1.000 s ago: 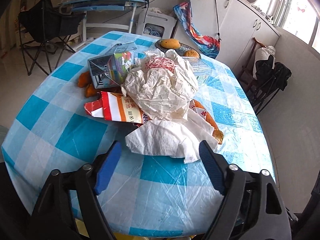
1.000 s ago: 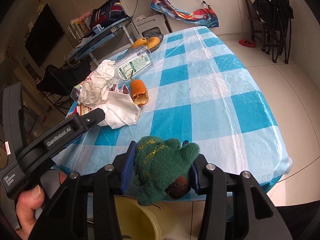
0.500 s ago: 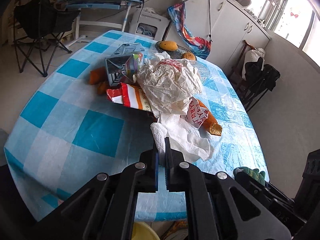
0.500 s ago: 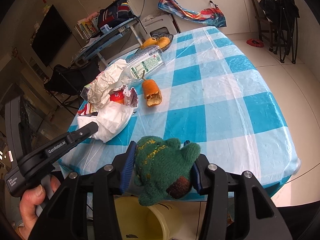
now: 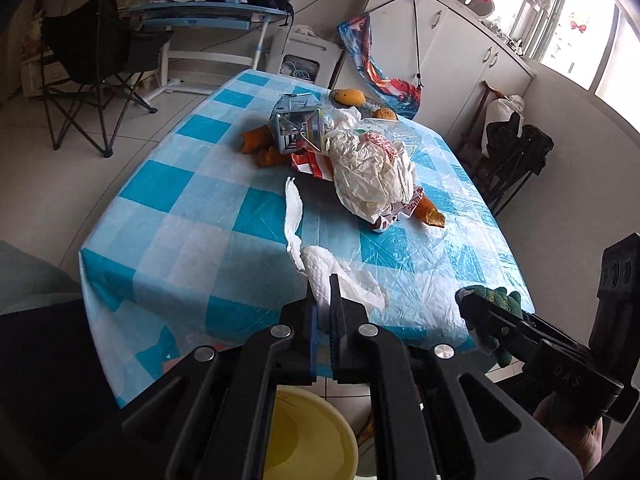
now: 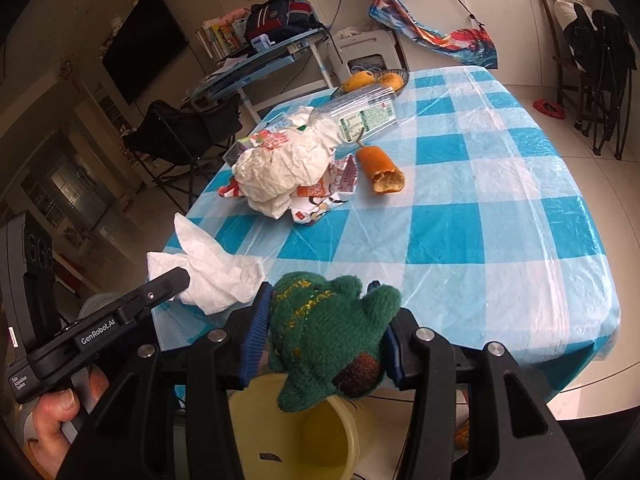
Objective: Collect trash
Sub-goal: 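Drop the green toy into the bucket with the right gripper while the left grasps the white tissue, then lower the white tissue into the yellow bucket and open the left gripper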
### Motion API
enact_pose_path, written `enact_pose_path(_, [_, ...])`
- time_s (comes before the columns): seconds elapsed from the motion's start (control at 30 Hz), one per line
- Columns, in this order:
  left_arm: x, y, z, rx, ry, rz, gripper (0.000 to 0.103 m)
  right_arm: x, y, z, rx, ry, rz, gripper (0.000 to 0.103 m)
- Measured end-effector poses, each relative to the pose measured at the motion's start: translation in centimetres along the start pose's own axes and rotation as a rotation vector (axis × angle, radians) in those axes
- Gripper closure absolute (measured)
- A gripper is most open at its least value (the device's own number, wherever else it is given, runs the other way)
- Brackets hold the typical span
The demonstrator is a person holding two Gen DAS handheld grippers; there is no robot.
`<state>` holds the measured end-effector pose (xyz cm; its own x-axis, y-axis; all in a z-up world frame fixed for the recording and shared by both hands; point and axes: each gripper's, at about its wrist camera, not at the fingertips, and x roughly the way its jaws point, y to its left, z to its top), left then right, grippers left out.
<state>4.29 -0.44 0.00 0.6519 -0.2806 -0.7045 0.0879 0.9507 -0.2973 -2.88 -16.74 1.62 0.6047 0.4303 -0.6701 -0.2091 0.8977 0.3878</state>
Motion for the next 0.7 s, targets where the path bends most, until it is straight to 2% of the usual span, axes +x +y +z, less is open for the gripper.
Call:
enact_pose_path(0.23, [-2.9, 1.5, -1.9, 0.026, 0.012, 0.024, 0.098, 1.3, 3.6, -2.1, -0.141, 0.114, 0.052, 0.054])
enact_pose_path(0.47, [-4.8, 2.0, -3.8, 0.055, 0.049, 0.032, 0.098, 2.3, 4.2, -3.9, -0.133, 0.236, 0.112, 0.054])
enact_pose_path(0.57, [-5.4, 1.8, -4.6, 0.078, 0.080, 0.036, 0.098, 3.0, 4.3, -5.1, -0.129, 0.311, 0.122, 0.051])
enact_pose_path(0.67, [-5.6, 1.3, -5.5, 0.097, 0.128, 0.051, 0.098, 2.8, 4.4, -6.1, -0.132, 0.339, 0.086, 0.037])
enact_pose_path(0.7, [-5.6, 1.2, -5.9, 0.101, 0.146, 0.054, 0.098, 2.4, 4.3, -6.1, -0.127, 0.337, 0.079, 0.036])
